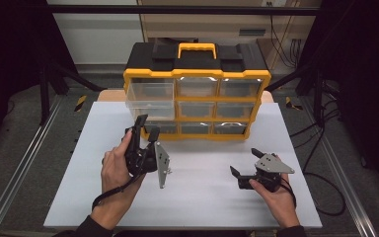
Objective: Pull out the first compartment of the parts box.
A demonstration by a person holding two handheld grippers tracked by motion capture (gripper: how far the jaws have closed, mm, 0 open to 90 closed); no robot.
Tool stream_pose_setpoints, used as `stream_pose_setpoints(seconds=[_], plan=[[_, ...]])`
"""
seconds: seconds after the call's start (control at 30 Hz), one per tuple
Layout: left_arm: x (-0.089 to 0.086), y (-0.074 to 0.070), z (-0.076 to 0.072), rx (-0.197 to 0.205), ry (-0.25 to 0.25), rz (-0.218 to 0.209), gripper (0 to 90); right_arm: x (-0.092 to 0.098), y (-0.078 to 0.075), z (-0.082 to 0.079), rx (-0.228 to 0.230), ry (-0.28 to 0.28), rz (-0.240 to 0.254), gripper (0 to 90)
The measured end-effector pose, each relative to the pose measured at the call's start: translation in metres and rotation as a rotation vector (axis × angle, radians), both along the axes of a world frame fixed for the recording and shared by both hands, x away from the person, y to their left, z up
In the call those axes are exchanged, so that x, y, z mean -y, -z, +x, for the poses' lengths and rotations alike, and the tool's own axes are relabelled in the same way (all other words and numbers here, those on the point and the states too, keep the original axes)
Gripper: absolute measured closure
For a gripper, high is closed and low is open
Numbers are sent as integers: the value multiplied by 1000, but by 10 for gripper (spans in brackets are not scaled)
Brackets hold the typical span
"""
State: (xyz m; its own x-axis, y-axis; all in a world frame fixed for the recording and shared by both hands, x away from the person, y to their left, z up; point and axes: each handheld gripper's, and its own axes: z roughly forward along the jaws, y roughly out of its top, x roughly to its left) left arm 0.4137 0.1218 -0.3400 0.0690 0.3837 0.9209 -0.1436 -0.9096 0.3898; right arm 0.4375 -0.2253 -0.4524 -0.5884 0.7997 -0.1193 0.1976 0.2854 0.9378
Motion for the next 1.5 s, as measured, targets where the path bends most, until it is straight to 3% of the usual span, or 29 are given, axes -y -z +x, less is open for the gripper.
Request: stream_pose_setpoints(seconds=[0.07, 0.13, 0.17, 0.23, 0.37, 0.4, 0.43, 0.5, 0.8, 1.07, 1.13, 1.3, 1.5], plan=[[0, 6, 0, -13, 34, -53, 349, 0, 0, 0, 1, 0, 1, 47], [-1, 8, -1, -29, 38, -71, 328, 0, 0, 0, -1, 0, 2, 47], [-1, 12, -2, -65, 41, -93, 315, 0, 0, 0, 0, 0, 0, 47], [-1, 15, -4, -91, 51, -121, 294, 0, 0, 0, 1, 0, 0, 46], [-1, 18, -5, -127, 51, -127, 263, 0, 0, 0, 2, 0, 1, 45], [0, 20, -5, -133, 65, -152, 263, 0, 0, 0, 2, 0, 1, 45], [-1, 20, -5, -148, 61, -142, 258, 0, 0, 0, 1, 1, -2, 45], [0, 24, -5, -185, 81, -190, 246, 0, 0, 0, 2, 2, -2, 45], [1, 36, -5, -269, 115, -219, 216, 0, 0, 0, 4, 4, -5, 45], [-2, 48, 2, -394, 151, -304, 187, 0, 0, 0, 6, 5, -6, 47], [-3, 49, 3, -405, 155, -315, 181, 0, 0, 0, 3, 6, -4, 47], [-9, 53, 9, -476, 172, -382, 170, 0, 0, 0, 8, 7, -12, 48], [-15, 57, 14, -532, 187, -419, 155, 0, 0, 0, 8, 6, -14, 48]])
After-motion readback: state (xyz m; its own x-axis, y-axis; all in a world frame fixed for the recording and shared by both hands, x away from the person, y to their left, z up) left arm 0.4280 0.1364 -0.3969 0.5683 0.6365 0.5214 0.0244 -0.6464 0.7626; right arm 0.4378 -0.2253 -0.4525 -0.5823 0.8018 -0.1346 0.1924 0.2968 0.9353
